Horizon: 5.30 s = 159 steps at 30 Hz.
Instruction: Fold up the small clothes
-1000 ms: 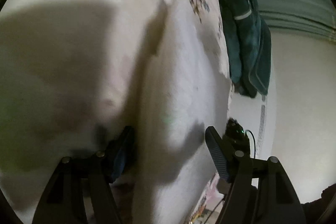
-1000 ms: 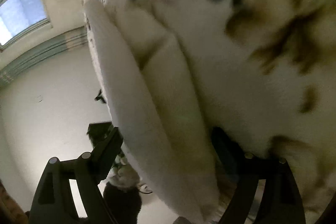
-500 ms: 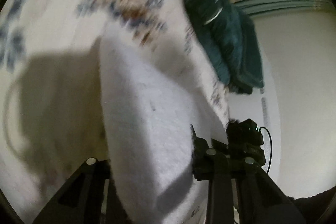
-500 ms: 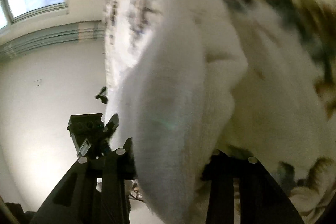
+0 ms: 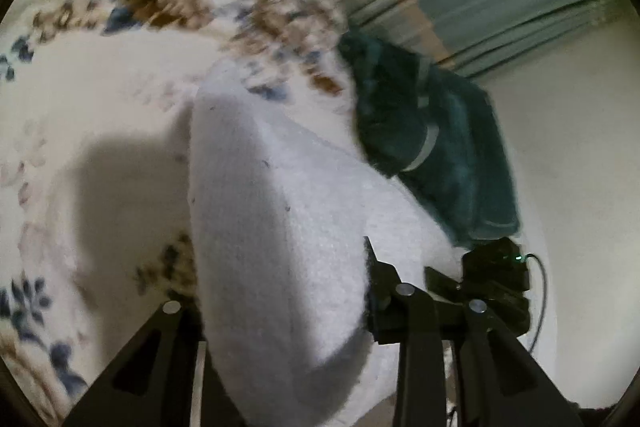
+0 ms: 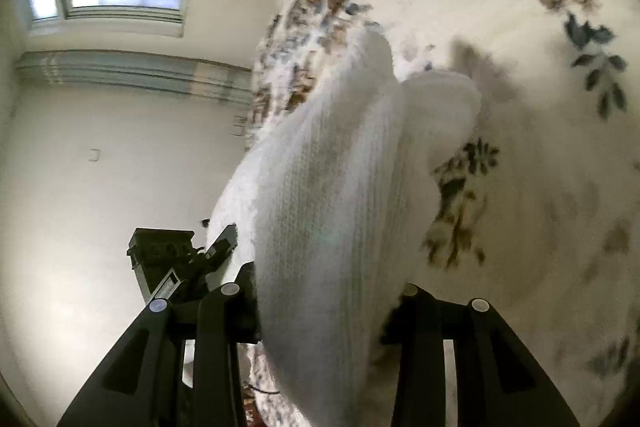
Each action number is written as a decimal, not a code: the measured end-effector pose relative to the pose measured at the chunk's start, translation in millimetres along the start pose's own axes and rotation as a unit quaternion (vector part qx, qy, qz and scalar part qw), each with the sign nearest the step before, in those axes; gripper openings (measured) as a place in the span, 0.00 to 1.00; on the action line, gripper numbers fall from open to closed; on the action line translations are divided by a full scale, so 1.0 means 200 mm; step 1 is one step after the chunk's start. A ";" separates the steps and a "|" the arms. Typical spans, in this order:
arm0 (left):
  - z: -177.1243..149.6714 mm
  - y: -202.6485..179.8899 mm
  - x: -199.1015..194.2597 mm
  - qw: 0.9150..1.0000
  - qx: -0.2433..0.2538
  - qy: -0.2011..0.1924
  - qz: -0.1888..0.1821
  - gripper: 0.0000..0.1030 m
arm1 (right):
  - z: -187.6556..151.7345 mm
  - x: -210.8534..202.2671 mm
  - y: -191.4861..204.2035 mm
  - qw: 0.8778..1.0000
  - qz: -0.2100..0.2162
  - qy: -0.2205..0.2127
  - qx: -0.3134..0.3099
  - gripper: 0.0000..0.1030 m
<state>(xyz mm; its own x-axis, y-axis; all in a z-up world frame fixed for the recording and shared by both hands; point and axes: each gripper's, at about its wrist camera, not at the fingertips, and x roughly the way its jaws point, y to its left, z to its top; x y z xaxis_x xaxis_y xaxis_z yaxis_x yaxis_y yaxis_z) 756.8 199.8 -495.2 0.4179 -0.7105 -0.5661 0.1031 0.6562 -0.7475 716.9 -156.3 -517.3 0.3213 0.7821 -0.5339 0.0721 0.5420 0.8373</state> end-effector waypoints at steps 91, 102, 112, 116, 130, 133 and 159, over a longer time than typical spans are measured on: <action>-1.73 -2.34 -2.07 0.890 0.176 -0.195 0.371 1.00 | -2.42 -2.23 2.60 0.813 -0.427 -0.241 -0.314 1.00; -1.74 -2.34 -2.08 0.890 0.176 -0.196 0.373 1.00 | -2.43 -2.22 2.60 0.815 -0.426 -0.236 -0.314 1.00; -1.75 -2.35 -2.08 0.890 0.174 -0.194 0.374 1.00 | -2.43 -2.24 2.62 0.817 -0.422 -0.239 -0.312 1.00; -1.75 -2.36 -2.09 0.889 0.175 -0.196 0.375 1.00 | -2.44 -2.24 2.61 0.817 -0.422 -0.239 -0.312 1.00; -1.75 -2.39 -2.11 0.887 0.178 -0.200 0.376 1.00 | -2.43 -2.26 2.62 0.819 -0.418 -0.240 -0.311 1.00; -1.75 -2.39 -2.11 0.887 0.178 -0.200 0.376 1.00 | -2.42 -2.26 2.64 0.820 -0.417 -0.239 -0.310 1.00; -1.73 -2.42 -2.13 0.887 0.176 -0.202 0.377 1.00 | -2.48 -2.22 2.66 0.823 -0.412 -0.245 -0.304 1.00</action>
<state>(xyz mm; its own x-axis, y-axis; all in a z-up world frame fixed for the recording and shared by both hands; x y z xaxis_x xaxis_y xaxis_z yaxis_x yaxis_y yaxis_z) 217.5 96.6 -12.4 0.7699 0.0661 -0.6347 -0.0980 0.9951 -0.0152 144.0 -63.2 106.7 0.7527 -0.0646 -0.6552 0.0171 0.9968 -0.0786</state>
